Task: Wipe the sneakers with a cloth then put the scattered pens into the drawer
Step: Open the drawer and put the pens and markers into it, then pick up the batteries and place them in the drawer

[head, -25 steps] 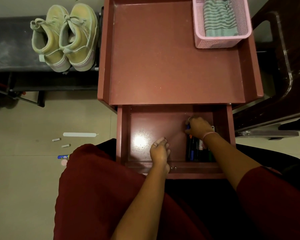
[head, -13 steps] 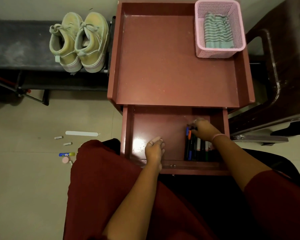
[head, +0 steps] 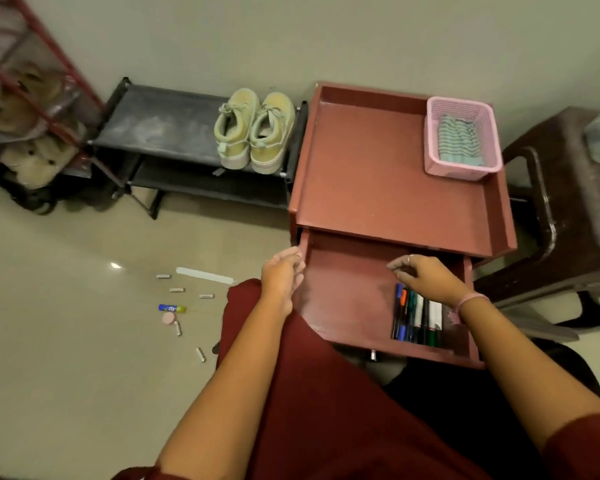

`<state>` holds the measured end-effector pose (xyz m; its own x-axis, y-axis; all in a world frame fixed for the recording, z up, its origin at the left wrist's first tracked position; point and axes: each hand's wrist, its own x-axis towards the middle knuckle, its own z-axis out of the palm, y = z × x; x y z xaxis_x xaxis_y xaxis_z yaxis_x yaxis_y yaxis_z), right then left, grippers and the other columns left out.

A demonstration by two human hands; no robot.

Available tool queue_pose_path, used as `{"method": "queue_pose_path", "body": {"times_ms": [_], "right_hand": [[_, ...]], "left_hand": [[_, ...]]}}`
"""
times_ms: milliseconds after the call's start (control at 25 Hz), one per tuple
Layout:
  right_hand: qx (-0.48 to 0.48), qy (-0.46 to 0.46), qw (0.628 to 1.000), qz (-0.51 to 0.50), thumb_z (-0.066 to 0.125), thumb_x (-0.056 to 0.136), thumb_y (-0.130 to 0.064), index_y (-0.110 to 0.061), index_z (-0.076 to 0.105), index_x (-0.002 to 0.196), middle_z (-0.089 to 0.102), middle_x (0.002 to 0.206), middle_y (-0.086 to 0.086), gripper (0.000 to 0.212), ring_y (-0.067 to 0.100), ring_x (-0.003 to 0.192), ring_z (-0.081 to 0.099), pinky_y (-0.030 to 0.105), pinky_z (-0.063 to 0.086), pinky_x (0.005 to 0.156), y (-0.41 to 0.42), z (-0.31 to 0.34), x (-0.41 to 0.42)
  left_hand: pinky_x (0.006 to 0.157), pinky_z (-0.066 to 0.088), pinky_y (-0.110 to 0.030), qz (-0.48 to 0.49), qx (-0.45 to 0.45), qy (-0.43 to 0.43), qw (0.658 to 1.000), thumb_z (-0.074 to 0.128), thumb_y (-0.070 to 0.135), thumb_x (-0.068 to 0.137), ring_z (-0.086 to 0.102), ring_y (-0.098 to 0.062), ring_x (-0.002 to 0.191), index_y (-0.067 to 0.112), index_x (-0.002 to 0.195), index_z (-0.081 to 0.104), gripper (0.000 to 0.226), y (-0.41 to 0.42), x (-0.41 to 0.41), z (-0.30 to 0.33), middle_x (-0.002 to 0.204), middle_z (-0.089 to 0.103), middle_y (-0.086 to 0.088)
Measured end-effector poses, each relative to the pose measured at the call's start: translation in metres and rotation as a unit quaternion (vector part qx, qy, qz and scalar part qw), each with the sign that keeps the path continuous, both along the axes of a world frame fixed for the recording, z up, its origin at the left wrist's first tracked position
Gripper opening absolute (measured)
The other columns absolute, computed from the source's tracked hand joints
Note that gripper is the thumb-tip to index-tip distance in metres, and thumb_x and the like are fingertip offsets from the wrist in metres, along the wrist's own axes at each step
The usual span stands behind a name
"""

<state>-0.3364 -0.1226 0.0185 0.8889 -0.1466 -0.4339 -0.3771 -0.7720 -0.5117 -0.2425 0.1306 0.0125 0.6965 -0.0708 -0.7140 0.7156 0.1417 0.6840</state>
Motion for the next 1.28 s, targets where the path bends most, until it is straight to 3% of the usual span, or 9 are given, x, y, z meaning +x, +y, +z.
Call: {"method": "queue_pose_path", "body": {"times_ms": [280,480,600,720,840,920,1080,1200,1280], "right_hand": [[-0.002,-0.046,0.991,0.127,0.054,0.093,-0.013,-0.015,0.065,0.116,0.06,0.108,-0.007,0.025,0.005,0.096,0.054,0.012,0.034,0.082,0.112,0.036,0.068],[0.05,-0.044,0.982,0.179,0.056,0.093,-0.022,-0.019,0.066,0.113,0.065,0.105,-0.009,0.023,0.005,0.092,0.062,0.006,0.041,0.074,0.201,0.019,0.14],[0.06,-0.016,0.976,0.21,0.055,0.094,-0.024,-0.019,0.066,0.113,0.066,0.105,-0.005,0.023,0.008,0.092,0.061,0.013,0.045,0.079,0.247,-0.014,0.19],[0.046,0.033,0.963,0.263,0.05,0.096,-0.023,-0.02,0.063,0.117,0.062,0.105,-0.006,0.025,0.011,0.095,0.058,0.025,0.046,0.091,0.29,-0.062,0.234],[0.032,0.087,0.95,0.298,0.045,0.095,-0.019,-0.02,0.061,0.119,0.062,0.112,-0.002,0.029,0.01,0.094,0.056,0.019,0.041,0.084,0.326,-0.119,0.263],[0.022,0.12,0.944,0.307,0.044,0.093,-0.018,-0.021,0.061,0.119,0.064,0.113,0.001,0.031,0.016,0.094,0.059,0.018,0.04,0.081,0.347,-0.163,0.277],[0.021,0.158,0.924,0.347,0.049,0.093,-0.017,-0.017,0.056,0.125,0.063,0.115,0.005,0.032,0.018,0.099,0.059,0.02,0.042,0.086,0.382,-0.237,0.291],[0.033,0.162,0.918,0.361,0.054,0.092,-0.015,-0.012,0.052,0.127,0.063,0.114,0.008,0.035,0.022,0.105,0.059,0.024,0.041,0.09,0.402,-0.284,0.294],[0.021,0.168,0.91,0.379,0.055,0.092,-0.013,-0.011,0.051,0.128,0.06,0.119,0.009,0.037,0.023,0.109,0.057,0.024,0.041,0.09,0.41,-0.317,0.295]], "left_hand": [[0.067,0.05,-0.016,0.089,0.007,-0.063,0.994,0.054,0.008,0.095,0.064,-0.007,0.09,0.016,0.112,0.064,0.022,0.107,0.048,0.02,0.098,0.067,0.004],[0.068,0.049,-0.02,0.181,0.077,-0.063,0.978,0.053,0.009,0.095,0.065,-0.013,0.09,0.015,0.105,0.065,0.017,0.208,0.081,-0.024,0.094,0.066,0.001],[0.063,0.046,-0.021,0.211,0.133,-0.041,0.967,0.055,0.01,0.093,0.061,-0.013,0.076,0.016,0.089,0.065,0.013,0.261,0.094,-0.071,0.084,0.064,-0.002],[0.073,0.049,-0.032,0.222,0.197,0.002,0.955,0.056,0.011,0.092,0.06,-0.021,0.077,0.011,0.087,0.065,0.01,0.298,0.093,-0.126,0.078,0.062,0.0],[0.072,0.048,-0.032,0.196,0.241,0.045,0.949,0.055,0.009,0.087,0.059,-0.024,0.075,0.019,0.077,0.062,0.016,0.316,0.084,-0.176,0.08,0.064,-0.005],[0.075,0.048,-0.031,0.168,0.262,0.074,0.948,0.058,0.015,0.082,0.06,-0.024,0.08,0.016,0.084,0.065,0.007,0.323,0.076,-0.216,0.089,0.066,-0.01],[0.09,0.045,-0.029,0.095,0.317,0.122,0.936,0.057,0.012,0.087,0.062,-0.027,0.103,0.007,0.105,0.066,0.021,0.326,0.057,-0.288,0.104,0.067,-0.007],[0.08,0.038,-0.022,0.038,0.337,0.152,0.928,0.058,0.009,0.089,0.059,-0.026,0.105,0.001,0.118,0.056,0.031,0.321,0.039,-0.335,0.089,0.064,-0.002],[0.075,0.038,-0.024,0.009,0.331,0.186,0.925,0.063,0.012,0.087,0.059,-0.027,0.1,0.0,0.119,0.05,0.038,0.317,0.032,-0.363,0.093,0.063,-0.007]]}}
